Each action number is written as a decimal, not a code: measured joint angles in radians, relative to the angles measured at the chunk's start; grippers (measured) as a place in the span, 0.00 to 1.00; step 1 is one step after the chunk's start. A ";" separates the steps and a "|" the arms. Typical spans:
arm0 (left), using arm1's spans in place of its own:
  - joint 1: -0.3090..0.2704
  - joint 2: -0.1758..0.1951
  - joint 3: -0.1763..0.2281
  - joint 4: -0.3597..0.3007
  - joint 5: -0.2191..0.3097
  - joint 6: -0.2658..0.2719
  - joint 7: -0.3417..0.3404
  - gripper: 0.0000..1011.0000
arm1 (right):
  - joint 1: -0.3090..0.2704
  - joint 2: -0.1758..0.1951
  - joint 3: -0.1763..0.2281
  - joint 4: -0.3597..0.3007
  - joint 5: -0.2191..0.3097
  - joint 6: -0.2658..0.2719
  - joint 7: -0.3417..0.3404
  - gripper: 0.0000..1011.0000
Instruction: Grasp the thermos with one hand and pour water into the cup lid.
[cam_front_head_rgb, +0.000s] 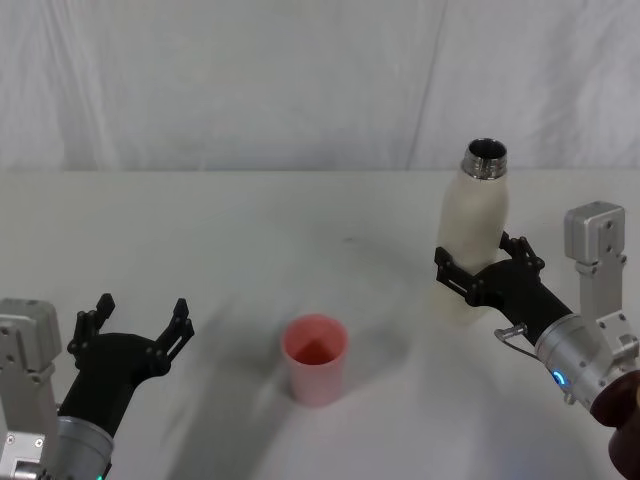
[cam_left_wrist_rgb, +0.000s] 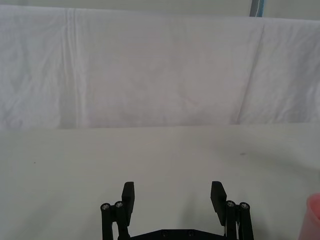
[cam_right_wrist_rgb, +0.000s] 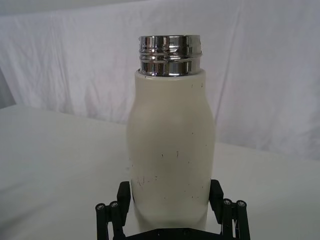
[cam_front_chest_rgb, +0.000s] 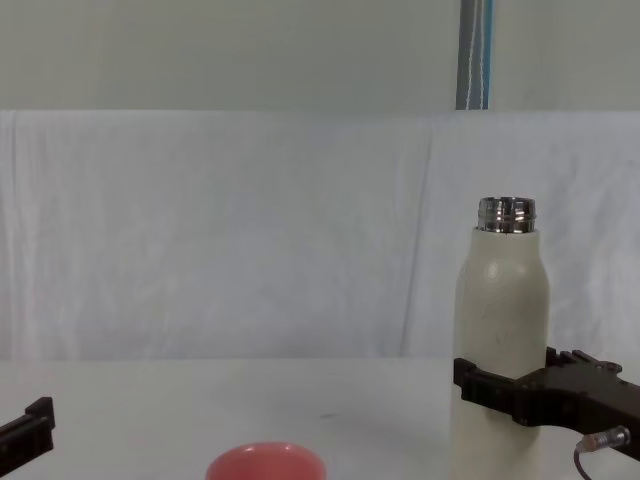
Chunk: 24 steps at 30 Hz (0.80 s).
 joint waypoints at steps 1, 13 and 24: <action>0.000 0.000 0.000 0.000 0.000 0.000 0.000 0.99 | -0.001 0.002 0.000 -0.002 0.003 -0.001 0.003 0.99; 0.000 0.000 0.000 0.000 0.000 0.000 0.000 0.99 | -0.011 0.016 -0.002 -0.014 0.017 -0.002 0.008 0.99; 0.000 0.000 0.000 0.000 0.000 0.000 0.000 0.99 | -0.024 0.029 -0.004 -0.032 0.026 -0.003 0.011 0.99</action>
